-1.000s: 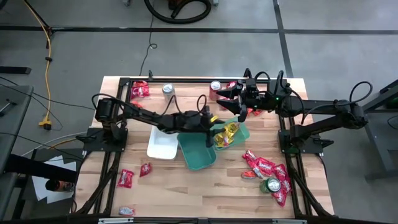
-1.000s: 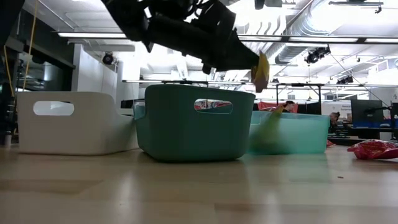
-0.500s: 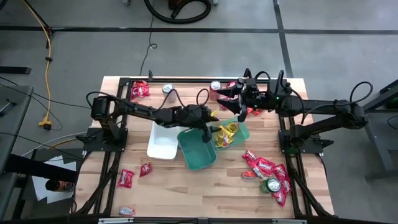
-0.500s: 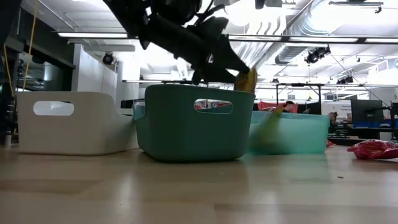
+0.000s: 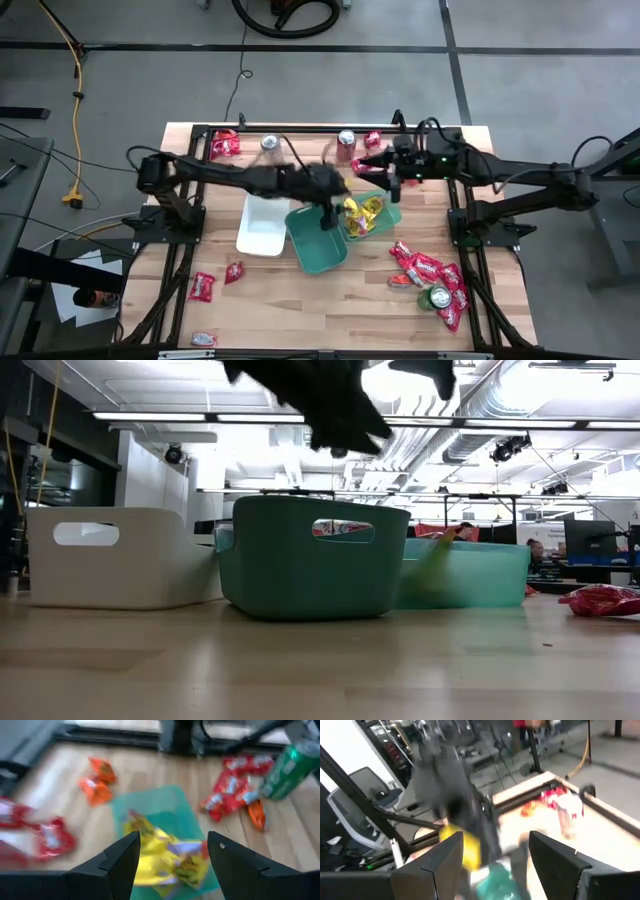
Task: Sort candy
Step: Put the red candy into the green bin
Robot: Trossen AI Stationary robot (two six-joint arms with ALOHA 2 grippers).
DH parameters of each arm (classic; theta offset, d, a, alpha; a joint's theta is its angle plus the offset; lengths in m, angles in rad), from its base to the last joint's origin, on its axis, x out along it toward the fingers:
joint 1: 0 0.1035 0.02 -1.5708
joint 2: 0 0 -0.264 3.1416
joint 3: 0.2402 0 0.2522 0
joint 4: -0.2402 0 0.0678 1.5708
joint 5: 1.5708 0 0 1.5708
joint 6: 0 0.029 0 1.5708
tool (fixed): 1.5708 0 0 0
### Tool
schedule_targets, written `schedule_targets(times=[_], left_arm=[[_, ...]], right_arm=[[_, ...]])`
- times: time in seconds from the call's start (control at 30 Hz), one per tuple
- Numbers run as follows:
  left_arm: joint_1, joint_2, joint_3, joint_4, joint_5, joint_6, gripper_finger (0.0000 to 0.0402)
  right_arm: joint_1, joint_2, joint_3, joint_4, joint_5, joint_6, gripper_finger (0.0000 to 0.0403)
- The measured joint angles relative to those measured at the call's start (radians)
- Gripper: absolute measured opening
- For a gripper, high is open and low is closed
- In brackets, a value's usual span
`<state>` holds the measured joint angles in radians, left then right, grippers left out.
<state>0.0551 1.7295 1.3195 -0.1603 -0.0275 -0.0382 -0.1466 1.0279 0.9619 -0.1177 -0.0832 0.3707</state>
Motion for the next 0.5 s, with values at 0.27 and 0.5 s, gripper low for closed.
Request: schedule_targets(times=[0.27, 0.5], left_arm=[[0.107, -0.357, -0.083, -0.205, -0.006, -0.021, 0.022], [0.125, -0.717, -0.338, -0.028, -0.011, -0.131, 0.022]], right_arm=[[0.059, -0.119, 0.0, -0.25, 0.009, 0.086, 0.0222], [0.107, -0.101, 0.0, -0.437, 0.006, 0.207, 0.0222]])
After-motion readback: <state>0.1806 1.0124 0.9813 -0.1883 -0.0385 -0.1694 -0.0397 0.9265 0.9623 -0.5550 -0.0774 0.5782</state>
